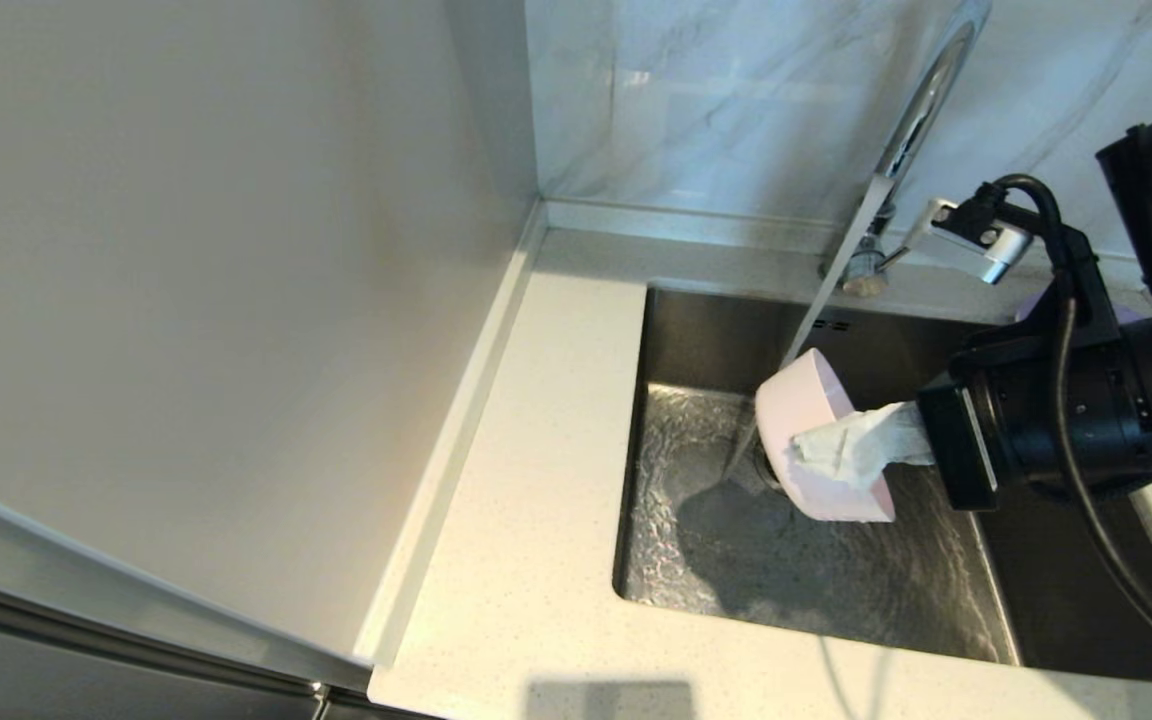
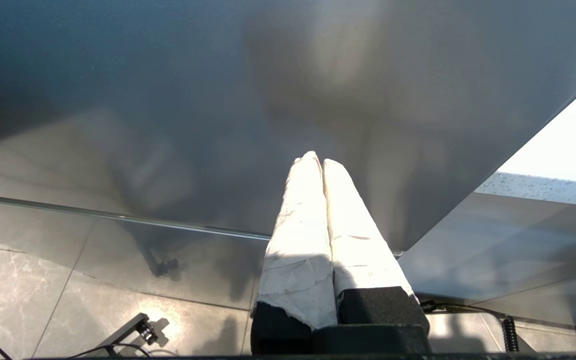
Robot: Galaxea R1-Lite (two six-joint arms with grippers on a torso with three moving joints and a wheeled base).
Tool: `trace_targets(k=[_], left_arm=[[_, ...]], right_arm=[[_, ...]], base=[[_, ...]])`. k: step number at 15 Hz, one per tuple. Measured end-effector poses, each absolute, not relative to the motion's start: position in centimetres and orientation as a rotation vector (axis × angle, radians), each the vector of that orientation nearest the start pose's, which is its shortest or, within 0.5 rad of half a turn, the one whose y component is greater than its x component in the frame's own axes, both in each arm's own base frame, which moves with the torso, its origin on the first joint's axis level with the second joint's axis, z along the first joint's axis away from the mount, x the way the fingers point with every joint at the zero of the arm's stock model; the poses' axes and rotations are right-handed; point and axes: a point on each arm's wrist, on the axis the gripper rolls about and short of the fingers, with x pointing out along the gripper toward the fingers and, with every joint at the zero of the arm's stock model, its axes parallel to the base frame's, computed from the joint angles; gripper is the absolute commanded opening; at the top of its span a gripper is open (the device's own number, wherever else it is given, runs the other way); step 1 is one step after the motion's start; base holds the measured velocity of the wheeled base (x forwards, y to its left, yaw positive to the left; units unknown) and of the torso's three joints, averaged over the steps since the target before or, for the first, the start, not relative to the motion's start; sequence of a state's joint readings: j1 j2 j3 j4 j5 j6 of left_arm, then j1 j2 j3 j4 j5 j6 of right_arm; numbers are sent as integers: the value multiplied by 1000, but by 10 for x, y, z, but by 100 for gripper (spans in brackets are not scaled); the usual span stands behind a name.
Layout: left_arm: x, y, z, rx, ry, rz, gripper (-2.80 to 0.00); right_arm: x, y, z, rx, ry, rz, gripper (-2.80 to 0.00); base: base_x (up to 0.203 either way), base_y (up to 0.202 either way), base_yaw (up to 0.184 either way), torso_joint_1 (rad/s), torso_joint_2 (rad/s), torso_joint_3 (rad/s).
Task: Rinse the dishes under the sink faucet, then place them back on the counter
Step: Rinse the bowl
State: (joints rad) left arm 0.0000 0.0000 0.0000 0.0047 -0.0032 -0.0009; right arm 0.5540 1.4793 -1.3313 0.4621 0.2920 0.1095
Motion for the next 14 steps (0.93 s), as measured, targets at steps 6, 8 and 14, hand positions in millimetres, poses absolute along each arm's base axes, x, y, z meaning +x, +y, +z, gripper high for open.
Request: trace_targets(k=[6,8,14], left_arm=[[-23,0,75,-1,4,-3,-280],[-23,0,75,-1,5,-3,-280],[-23,0,75,-1,4,-3,-280]], right_arm=[[237,152,285,65,704,727,-280],[251,159,284,51,697,699,-280],[287,173,278,9,670,578,-280]], base=[[0,0,0,0,0,0],[0,0,0,0,0,0],[0,0,0,0,0,0]])
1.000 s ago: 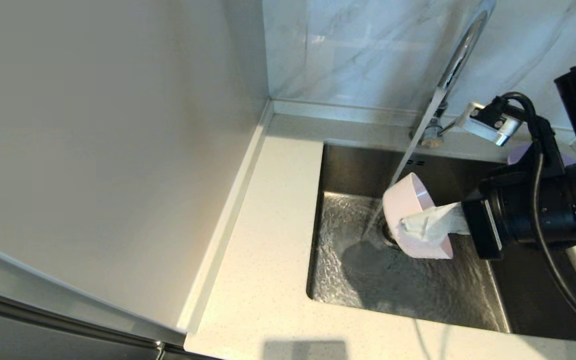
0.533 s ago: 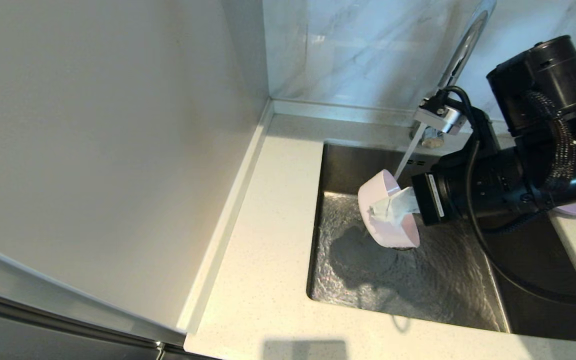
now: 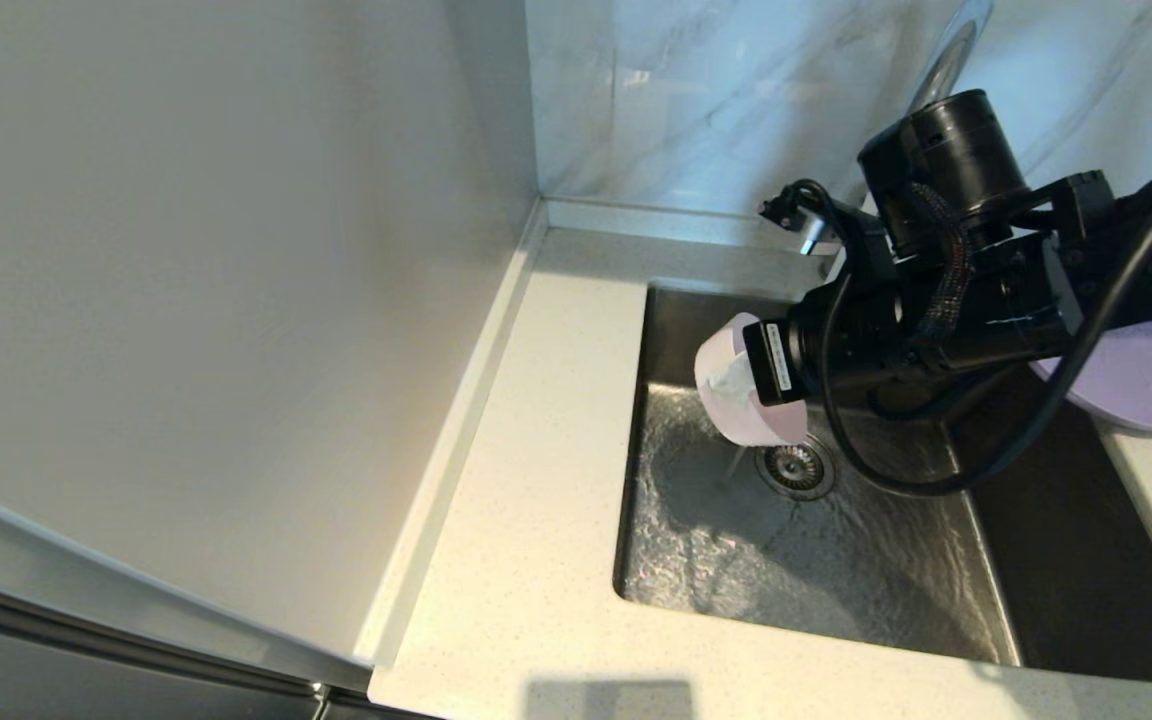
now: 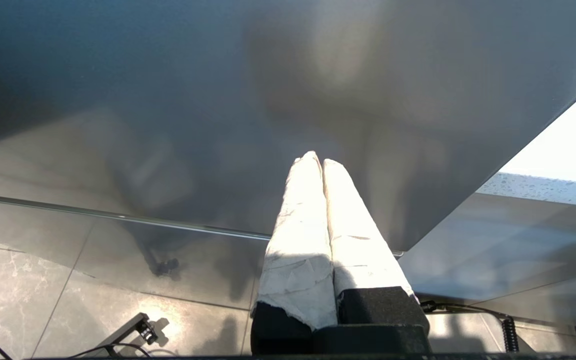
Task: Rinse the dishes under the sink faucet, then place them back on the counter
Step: Rinse the bowl
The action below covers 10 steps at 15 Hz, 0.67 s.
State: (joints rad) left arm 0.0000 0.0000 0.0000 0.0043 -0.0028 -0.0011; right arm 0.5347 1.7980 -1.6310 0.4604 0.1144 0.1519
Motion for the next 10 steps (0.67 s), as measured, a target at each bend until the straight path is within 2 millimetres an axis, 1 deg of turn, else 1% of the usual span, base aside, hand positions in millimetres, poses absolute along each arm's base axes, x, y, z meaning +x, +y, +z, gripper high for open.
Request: trace_targets(k=[2,4,10], left_arm=[[-23,0,75,-1,4,-4,-280],[-23,0,75,-1,5,-3,-280],[-23,0,75,-1,5,-3,-280]], right_arm=[[298,169,273,0,670,504,-280],[305,165,272,-3,664,460,-280],[310,158,273,-9,651,392,-280]], base=[[0,0,0,0,0,0],[0,0,0,0,0,0],[0,0,0,0,0,0]])
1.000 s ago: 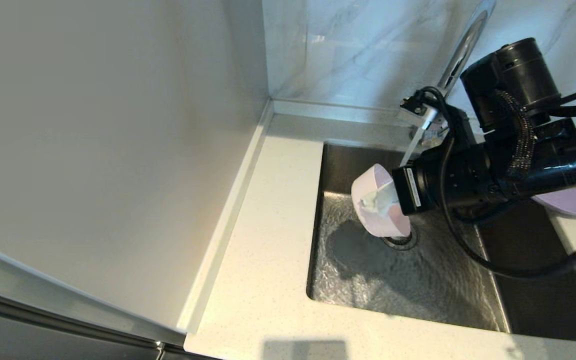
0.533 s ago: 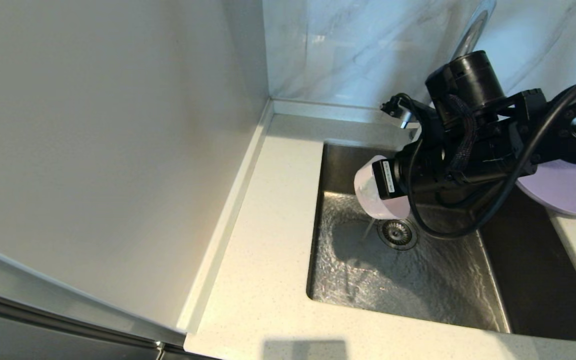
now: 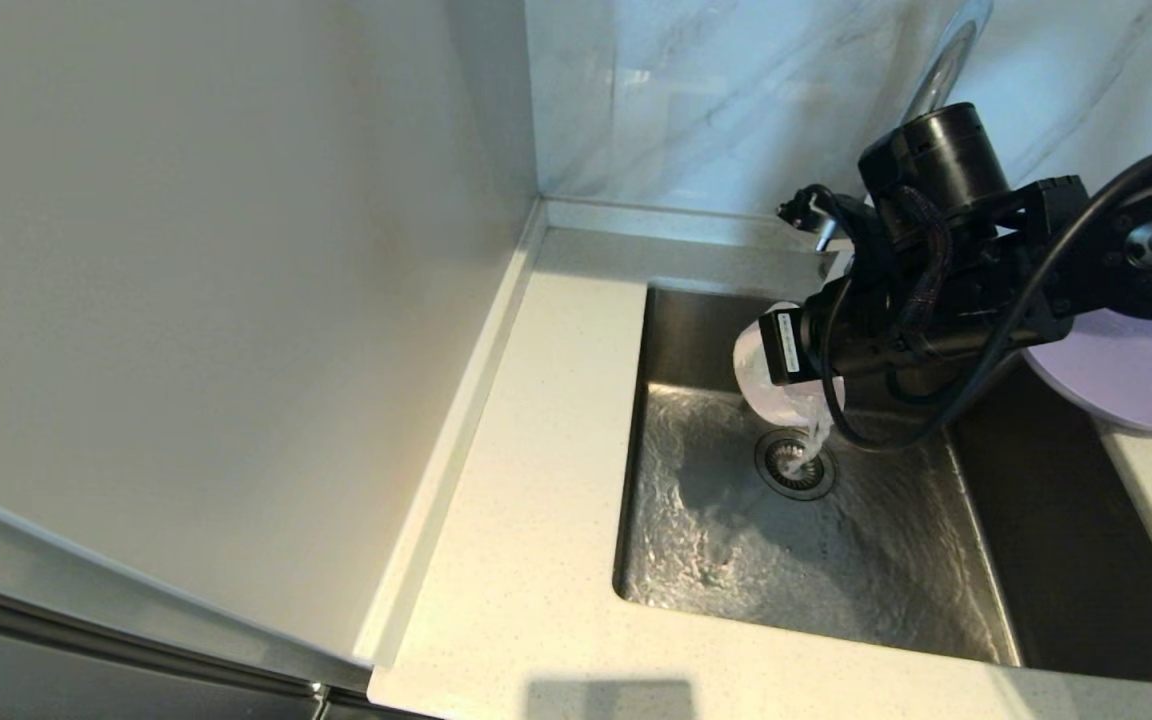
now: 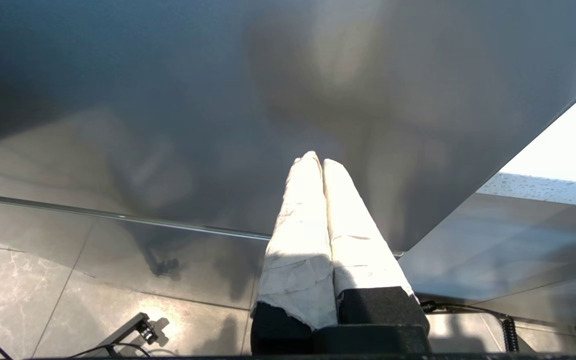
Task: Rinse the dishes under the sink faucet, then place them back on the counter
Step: Rinse the bowl
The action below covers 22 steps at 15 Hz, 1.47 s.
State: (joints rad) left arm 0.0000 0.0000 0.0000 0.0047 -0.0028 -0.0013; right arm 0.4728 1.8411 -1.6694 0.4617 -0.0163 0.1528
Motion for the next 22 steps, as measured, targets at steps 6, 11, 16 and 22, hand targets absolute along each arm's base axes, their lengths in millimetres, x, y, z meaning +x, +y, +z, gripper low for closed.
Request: trace_targets(k=[6,11,16,22], left_arm=[[-23,0,75,-1,5,-4,-280],[-23,0,75,-1,5,-3,-280],[-23,0,75,-1,5,-3,-280],[-23,0,75,-2,4,-3,-280]], right_arm=[[303,144,274,-4,660,342,-280],[295,110,285,30,633,264,-280],[277,84,301,251,622,262,-280],[255,-6,345,866,520,444,-280]], base=[[0,0,0,0,0,0],[0,0,0,0,0,0],[0,0,0,0,0,0],[0,0,0,0,0,0]])
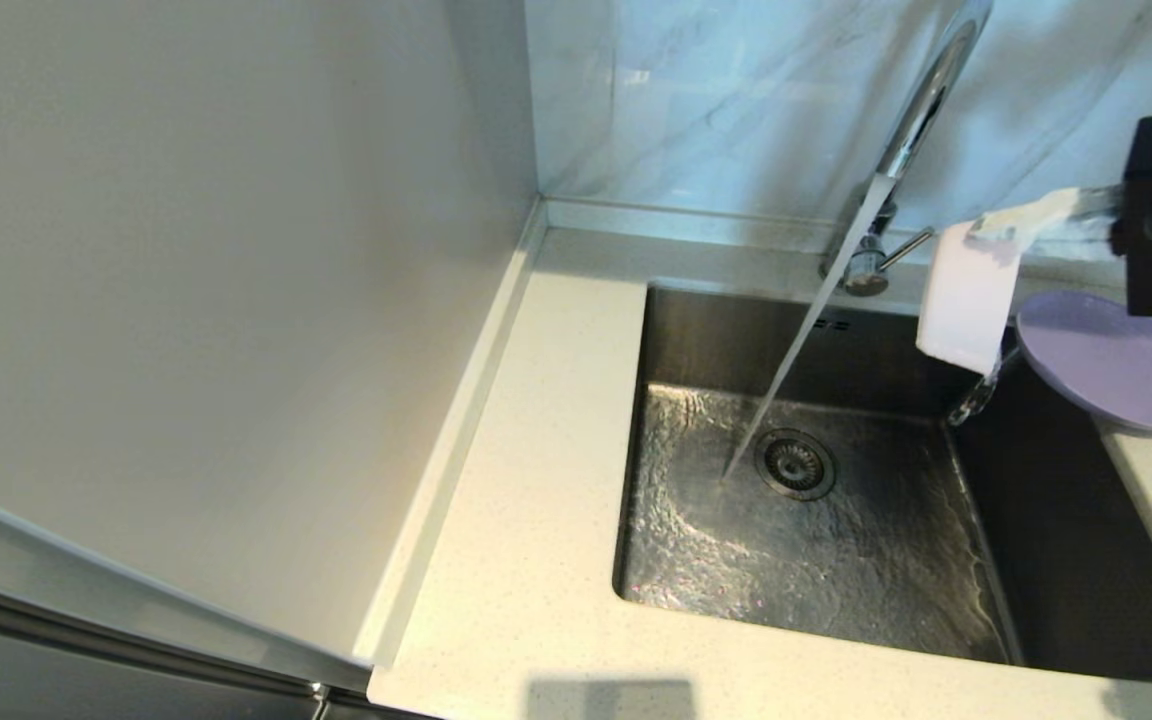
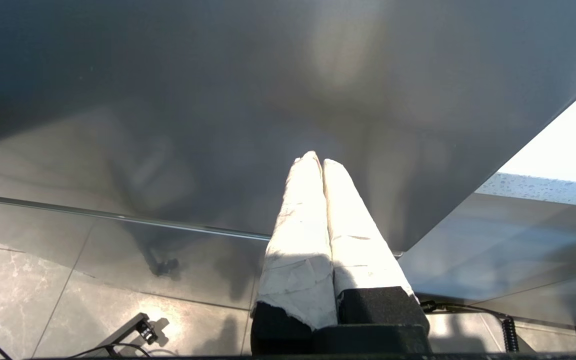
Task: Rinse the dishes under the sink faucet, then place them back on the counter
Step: Rinse the bowl
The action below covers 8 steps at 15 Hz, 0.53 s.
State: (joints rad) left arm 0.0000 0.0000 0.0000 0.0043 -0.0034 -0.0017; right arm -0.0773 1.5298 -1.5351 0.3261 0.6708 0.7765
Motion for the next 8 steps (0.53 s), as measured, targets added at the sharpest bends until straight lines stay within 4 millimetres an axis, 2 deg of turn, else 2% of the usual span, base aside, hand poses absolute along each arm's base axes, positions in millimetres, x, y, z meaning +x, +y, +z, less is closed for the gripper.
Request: trace_targets(k=[2,3,6,8], left_arm=[[-23,0,75,-1,5,-3,-280],[-23,0,75,-1,5,-3,-280],[-23,0,75,-1,5,-4,-280],[-23,0,75,-1,5,-3,-280]], right_arm=[[250,-32,351,1037,509,559,-280],[248,-38,350,1100,523,622,-280],[247,-46,340,1216,532,704,-280],[246,-46,331,1234,521,732,-280]], base=[[0,0,0,0,0,0],[0,0,0,0,0,0],[0,0,0,0,0,0],[0,0,0,0,0,0]])
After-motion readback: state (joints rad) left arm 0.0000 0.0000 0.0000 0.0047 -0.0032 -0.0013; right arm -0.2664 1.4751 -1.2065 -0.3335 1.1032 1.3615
